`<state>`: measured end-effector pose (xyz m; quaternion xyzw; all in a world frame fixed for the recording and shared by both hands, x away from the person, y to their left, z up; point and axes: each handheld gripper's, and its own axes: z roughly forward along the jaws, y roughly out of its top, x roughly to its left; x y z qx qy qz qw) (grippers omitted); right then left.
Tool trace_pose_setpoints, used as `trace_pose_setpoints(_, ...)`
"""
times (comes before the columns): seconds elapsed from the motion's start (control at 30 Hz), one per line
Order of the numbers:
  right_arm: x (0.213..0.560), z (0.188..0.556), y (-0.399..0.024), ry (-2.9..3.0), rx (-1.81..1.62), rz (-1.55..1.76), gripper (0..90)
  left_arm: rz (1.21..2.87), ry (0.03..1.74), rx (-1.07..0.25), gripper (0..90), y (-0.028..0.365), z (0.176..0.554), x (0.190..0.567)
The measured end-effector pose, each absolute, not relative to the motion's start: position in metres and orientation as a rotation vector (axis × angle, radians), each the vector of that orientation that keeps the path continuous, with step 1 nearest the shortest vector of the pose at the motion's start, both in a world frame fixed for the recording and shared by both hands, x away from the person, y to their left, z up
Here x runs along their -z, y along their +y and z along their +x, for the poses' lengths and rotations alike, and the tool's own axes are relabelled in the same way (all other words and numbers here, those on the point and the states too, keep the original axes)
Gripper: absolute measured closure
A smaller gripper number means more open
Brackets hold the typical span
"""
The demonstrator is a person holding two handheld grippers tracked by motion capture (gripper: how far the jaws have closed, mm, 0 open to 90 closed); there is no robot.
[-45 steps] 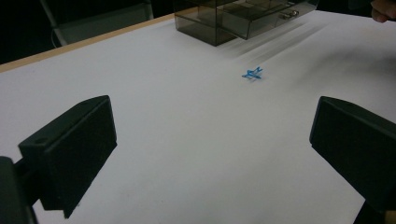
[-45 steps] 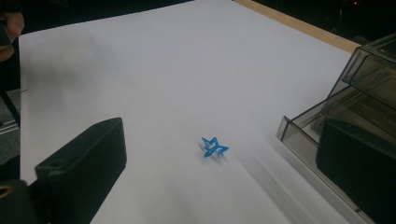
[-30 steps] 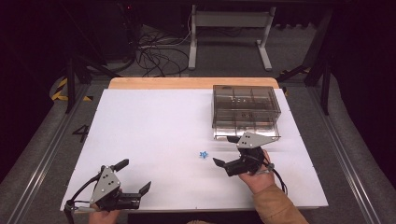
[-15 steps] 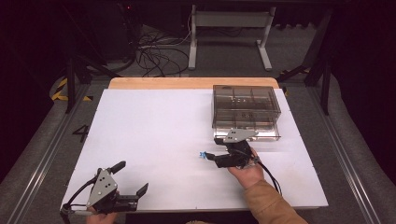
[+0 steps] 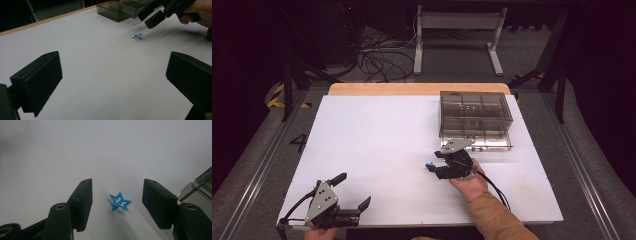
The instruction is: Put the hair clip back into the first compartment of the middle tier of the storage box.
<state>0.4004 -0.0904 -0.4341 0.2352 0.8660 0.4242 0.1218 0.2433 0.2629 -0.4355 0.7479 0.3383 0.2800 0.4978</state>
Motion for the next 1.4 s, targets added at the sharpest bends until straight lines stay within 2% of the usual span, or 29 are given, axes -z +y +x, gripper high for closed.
trace_pose_setpoints(0.9, 0.452, 0.407, -0.071, 2.575, -1.104, 0.676, 55.9, 1.812, 0.82, -0.665, 1.3, 0.261, 0.245, 0.436)
trace_pose_setpoints(1.1, 0.454, 0.406, -0.068, 2.563, -1.057, 0.661, 65.8, 1.811, 0.82, -0.666, 1.3, 0.262, 0.245, 0.436)
trace_pose_setpoints(1.4, 0.455, 0.407, -0.068, 2.573, -1.039, 0.668, 73.6, 1.813, 0.818, -0.665, 1.3, 0.261, 0.245, 0.436)
